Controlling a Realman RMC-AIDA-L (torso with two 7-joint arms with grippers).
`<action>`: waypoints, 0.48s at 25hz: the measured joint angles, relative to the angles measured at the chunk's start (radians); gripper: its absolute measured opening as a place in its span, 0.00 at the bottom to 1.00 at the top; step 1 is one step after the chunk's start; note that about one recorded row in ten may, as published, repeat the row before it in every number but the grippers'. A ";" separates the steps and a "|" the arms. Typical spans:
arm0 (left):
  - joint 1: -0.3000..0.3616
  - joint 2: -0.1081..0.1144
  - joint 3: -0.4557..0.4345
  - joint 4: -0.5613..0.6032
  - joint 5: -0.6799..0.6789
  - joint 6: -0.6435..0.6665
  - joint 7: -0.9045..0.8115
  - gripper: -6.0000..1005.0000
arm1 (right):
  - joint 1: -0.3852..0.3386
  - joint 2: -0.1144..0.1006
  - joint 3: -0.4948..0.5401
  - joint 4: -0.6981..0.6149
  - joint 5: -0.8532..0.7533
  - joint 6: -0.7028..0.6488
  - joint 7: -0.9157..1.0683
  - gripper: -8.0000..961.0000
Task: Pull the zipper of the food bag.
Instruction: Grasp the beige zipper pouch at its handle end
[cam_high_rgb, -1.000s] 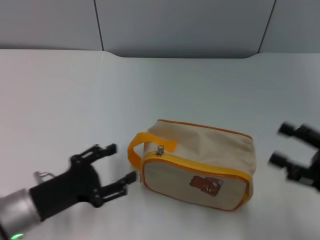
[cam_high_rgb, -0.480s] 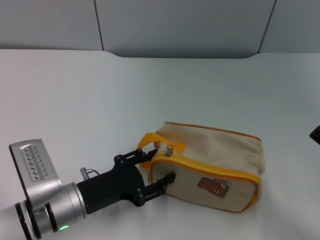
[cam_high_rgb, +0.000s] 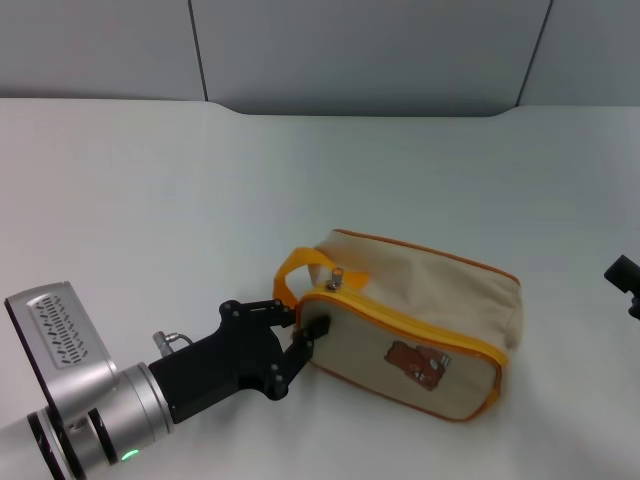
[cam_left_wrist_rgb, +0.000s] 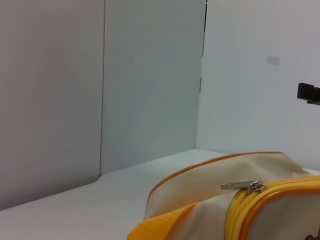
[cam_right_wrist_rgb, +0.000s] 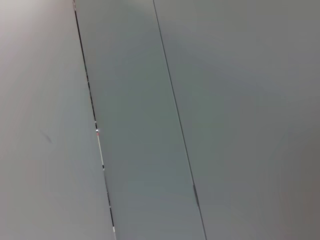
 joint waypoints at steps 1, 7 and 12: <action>0.000 0.000 -0.001 0.000 0.000 0.001 0.000 0.33 | 0.002 0.000 0.000 0.000 0.000 0.000 0.000 0.87; -0.007 0.000 -0.002 0.005 0.003 0.033 0.001 0.21 | 0.004 -0.001 0.001 0.000 -0.002 0.005 0.000 0.87; -0.001 0.004 -0.013 0.057 0.002 0.138 0.054 0.14 | 0.010 -0.001 0.005 0.023 0.001 0.006 -0.037 0.87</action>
